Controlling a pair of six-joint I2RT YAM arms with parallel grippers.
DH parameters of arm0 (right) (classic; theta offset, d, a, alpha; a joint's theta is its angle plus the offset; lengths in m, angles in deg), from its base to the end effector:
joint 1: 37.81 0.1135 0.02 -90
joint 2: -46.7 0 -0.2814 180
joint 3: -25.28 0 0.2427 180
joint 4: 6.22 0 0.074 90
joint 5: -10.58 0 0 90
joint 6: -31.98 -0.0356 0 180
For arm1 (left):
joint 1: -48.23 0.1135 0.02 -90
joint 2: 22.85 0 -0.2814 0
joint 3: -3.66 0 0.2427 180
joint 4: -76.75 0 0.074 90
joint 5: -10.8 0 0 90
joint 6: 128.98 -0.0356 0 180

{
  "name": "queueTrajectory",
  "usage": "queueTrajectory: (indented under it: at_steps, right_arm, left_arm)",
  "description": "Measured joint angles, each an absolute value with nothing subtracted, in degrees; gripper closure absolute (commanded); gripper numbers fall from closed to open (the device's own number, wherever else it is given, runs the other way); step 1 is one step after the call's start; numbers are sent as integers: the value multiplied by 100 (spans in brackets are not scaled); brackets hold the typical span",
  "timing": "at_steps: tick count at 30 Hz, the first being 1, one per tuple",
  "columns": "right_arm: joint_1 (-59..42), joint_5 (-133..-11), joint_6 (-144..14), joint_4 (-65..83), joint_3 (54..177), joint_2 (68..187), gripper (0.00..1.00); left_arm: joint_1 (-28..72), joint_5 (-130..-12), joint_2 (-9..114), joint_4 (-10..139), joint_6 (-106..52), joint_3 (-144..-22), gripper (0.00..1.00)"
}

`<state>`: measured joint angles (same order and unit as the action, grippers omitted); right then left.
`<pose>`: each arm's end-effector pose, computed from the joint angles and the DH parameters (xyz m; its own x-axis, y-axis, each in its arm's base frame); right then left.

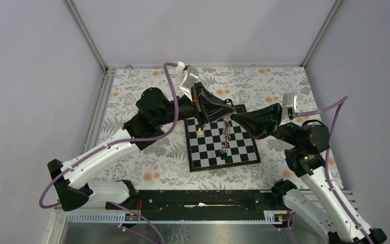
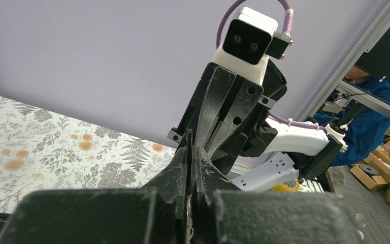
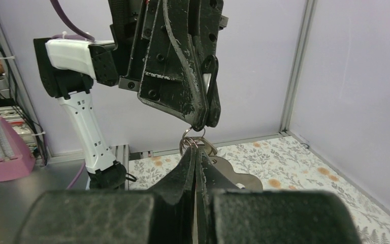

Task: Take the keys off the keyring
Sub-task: Pick up the key from the keyring.

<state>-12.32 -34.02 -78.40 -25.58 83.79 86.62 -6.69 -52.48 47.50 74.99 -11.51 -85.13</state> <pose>0.0904 0.0712 0.4323 0.2386 0.3847 -0.8917 -0.9517 0.2755 -0.1359 0.1346 -0.2195 0.4856 -0.3050 -0.2826 -0.9095 0.9443 0.0344 -0.3274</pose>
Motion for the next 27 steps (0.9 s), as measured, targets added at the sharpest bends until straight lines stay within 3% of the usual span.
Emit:
queueTrajectory:
  at_steps: [10,27]
  right_arm:
    - [-1229,-4086,-7444,-2136,8379,8225,96]
    - [-1229,-4191,-7331,-1941,8379,8348,71]
  left_arm:
    - [-669,-5333,4739,7495,-1173,-8504,100]
    - [-669,-6115,4553,7425,-1169,-8338,100]
